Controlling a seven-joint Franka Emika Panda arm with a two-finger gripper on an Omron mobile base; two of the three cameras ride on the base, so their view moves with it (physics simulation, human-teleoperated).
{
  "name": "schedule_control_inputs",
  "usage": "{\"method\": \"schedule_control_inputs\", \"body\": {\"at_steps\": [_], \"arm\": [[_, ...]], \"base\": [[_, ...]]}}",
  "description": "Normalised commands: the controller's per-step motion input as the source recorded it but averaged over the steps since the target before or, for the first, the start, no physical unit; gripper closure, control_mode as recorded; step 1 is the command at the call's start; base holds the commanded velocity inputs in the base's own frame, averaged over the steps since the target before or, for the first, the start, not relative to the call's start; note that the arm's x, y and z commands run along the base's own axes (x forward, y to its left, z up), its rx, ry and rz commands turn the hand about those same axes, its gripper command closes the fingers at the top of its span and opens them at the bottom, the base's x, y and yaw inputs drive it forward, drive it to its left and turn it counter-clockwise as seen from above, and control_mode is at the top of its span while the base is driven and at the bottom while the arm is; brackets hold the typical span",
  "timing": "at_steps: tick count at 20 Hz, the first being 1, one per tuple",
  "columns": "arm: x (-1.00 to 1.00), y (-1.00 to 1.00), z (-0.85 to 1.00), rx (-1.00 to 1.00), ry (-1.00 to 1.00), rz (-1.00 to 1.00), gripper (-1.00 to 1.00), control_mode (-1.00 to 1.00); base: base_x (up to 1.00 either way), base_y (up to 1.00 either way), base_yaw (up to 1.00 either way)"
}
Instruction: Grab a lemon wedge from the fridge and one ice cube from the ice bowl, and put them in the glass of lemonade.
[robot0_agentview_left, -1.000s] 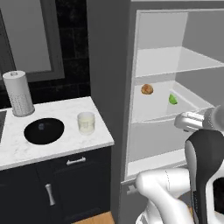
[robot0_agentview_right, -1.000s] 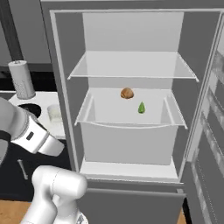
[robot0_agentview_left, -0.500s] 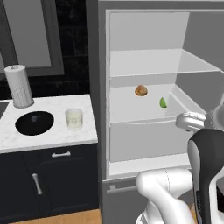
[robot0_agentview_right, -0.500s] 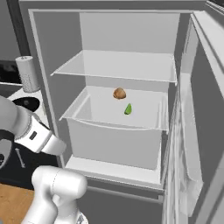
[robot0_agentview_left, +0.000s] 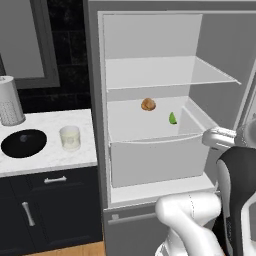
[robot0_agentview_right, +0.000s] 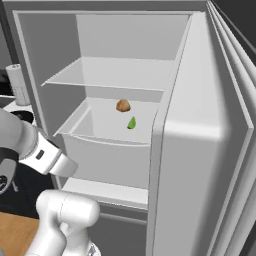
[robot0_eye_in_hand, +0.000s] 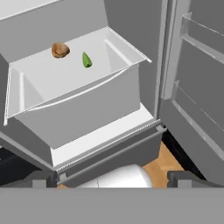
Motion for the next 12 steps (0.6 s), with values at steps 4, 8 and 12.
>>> {"method": "schedule_control_inputs", "body": {"at_steps": [4,8,12], "arm": [[0.02,0.0,-0.01,0.0,0.01,0.0,-1.0,-1.0],[0.45,0.0,0.0,0.0,0.01,0.0,-1.0,-1.0],[0.77,-0.04,0.0,0.0,0.0,0.0,-1.0,-1.0]], "base": [[0.0,0.0,-0.01],[0.0,0.0,0.0],[0.0,0.0,0.0]]}}
